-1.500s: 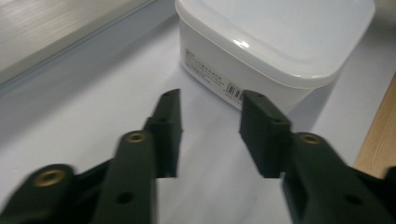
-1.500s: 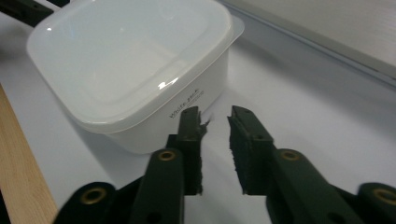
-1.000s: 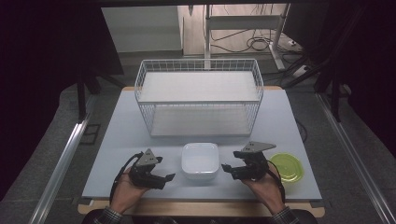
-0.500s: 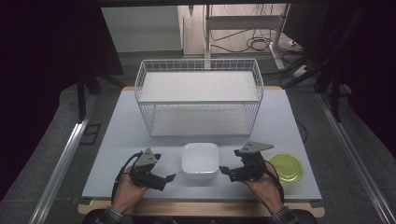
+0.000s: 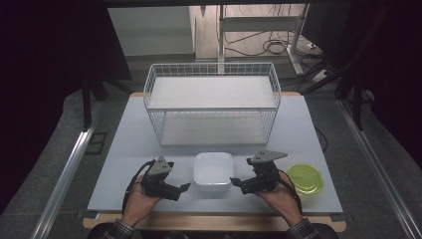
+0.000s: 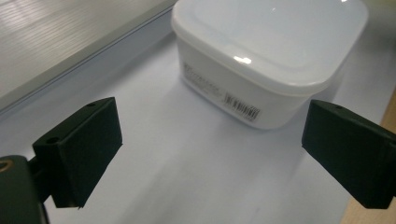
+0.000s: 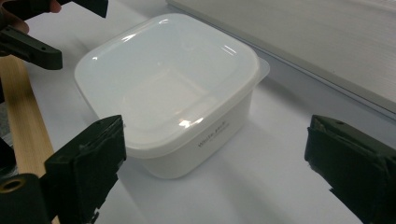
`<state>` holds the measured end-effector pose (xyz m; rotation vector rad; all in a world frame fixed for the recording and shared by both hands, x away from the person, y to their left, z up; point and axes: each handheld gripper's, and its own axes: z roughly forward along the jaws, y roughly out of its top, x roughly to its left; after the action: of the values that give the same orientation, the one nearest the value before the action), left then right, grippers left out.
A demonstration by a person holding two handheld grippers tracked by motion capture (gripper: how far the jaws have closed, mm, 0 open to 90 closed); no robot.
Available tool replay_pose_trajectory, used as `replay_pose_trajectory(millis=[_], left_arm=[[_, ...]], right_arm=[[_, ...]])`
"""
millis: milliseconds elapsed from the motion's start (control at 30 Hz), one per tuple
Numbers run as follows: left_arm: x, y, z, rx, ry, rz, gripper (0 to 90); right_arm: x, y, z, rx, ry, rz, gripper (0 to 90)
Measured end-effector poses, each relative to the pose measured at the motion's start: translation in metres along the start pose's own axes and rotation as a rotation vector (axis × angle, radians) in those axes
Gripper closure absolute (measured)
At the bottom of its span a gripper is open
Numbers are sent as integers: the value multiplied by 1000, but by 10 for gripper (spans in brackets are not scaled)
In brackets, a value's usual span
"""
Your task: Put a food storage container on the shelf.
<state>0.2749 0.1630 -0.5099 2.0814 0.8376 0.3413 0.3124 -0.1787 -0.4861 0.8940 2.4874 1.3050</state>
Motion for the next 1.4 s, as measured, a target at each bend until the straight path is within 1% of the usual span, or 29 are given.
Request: replay_pose_trajectory(millis=[67,100,167,233,267,333,400,467,500,567,633,667,733,767,833,900,933,967,1000,1033,1067,1100,1133,1167,1233,1267,1300,1367,1400], left_arm=[[-1,4,1,1,-9,9,44],[-2,6,1,-9,-21,8,43],[-1,10,3,-14,-39,5,46],[0,14,4,-18,-45,3,56],[1,16,5,-18,-47,-4,66],[2,18,6,-27,-58,-16,88],[4,21,8,-37,-77,-36,110],[7,23,11,-44,-109,-61,129],[8,24,13,-40,-120,-67,135],[9,26,17,-24,-126,-69,133],[11,26,22,-7,-132,-71,130],[12,27,24,-1,-136,-73,130],[14,27,28,-5,-158,-91,124],[16,27,30,-4,-170,-98,122],[18,28,35,-3,-195,-113,119],[18,29,39,-3,-224,-120,119],[18,29,40,-2,-234,-124,122],[17,30,41,0,-253,-134,133],[17,30,41,2,-259,-135,159],[16,31,41,7,-256,-137,159],[15,31,41,11,-255,-138,164],[15,31,40,22,-262,-148,166],[16,31,41,41,-284,-169,176],[16,30,41,46,-293,-186,174],[16,29,40,60,-298,-209,178],[15,30,39,66,-296,-211,186],[13,31,37,79,-290,-205,201],[10,33,33,90,-279,-193,244],[8,33,31,96,-272,-198,274]], right_arm=[[1,2,0,-4,1,4,48],[1,3,1,-6,2,6,48],[2,6,2,14,1,15,51],[4,8,3,39,9,11,85],[4,8,3,41,7,2,108],[4,10,3,42,13,9,143],[3,13,3,40,22,14,177],[2,15,6,44,37,25,196],[1,16,7,49,46,33,204],[0,16,10,61,56,44,211],[-3,17,14,76,61,61,212],[-4,18,16,78,71,81,217],[-7,19,19,88,85,109,224],[-8,20,21,92,84,106,227],[-9,21,24,105,87,117,239],[-11,21,29,125,101,130,248],[-11,21,30,126,112,143,257],[-11,21,31,127,123,154,263],[-12,21,32,132,139,168,279],[-13,20,33,132,151,176,291],[-13,20,33,141,159,201,299],[-14,20,33,144,163,212,310],[-14,20,32,152,169,232,337],[-14,19,31,158,179,249,355],[-14,19,28,166,184,281,427],[-14,19,25,164,180,288,473],[-13,19,23,160,173,283,500],[-10,19,18,162,155,278,533],[-7,19,15,162,147,283,549]])
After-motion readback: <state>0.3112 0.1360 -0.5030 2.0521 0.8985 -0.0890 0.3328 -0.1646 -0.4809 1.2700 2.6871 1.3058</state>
